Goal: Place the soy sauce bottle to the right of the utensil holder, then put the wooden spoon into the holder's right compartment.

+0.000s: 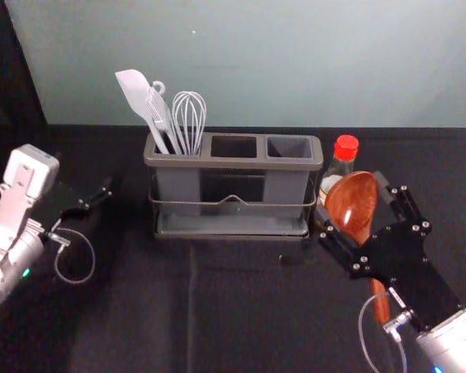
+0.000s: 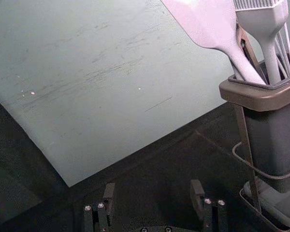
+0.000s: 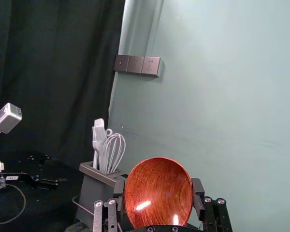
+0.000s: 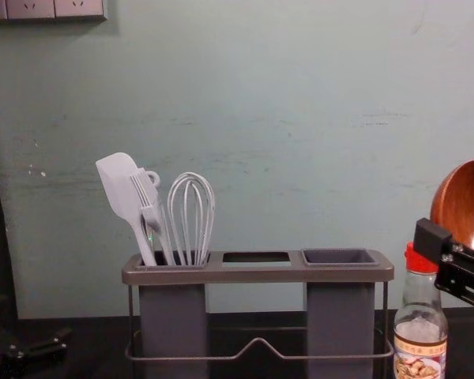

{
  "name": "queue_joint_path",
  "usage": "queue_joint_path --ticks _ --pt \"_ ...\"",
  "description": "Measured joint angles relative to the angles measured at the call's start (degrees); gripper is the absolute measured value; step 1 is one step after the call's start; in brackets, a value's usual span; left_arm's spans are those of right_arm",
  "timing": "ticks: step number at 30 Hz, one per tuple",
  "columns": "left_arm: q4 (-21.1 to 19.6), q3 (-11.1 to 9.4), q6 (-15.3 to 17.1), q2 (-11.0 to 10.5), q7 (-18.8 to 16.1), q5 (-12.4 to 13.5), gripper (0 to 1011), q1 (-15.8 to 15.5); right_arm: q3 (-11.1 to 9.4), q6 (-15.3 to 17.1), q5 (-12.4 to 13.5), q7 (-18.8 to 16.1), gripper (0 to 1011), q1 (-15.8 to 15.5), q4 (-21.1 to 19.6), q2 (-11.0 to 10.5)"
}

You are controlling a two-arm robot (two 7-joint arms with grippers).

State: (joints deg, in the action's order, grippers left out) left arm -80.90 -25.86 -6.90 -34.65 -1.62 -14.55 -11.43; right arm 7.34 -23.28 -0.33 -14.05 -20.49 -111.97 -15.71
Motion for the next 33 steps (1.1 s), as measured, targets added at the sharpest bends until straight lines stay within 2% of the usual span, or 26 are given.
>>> queue_joint_path --ticks 18,24,33 --pt "0.00 0.00 0.00 0.00 0.00 0.00 1000 0.00 0.10 0.05 0.17 -0.12 838 0.23 0.10 -0.03" --pt "0.00 0.00 0.00 0.00 0.00 0.00 1000 0.00 0.41 0.34 1.16 -0.63 837 3.63 0.73 0.14" --pt "0.00 0.00 0.00 0.00 0.00 0.00 1000 0.00 2.65 0.53 3.10 -3.71 838 13.25 4.89 -0.29"
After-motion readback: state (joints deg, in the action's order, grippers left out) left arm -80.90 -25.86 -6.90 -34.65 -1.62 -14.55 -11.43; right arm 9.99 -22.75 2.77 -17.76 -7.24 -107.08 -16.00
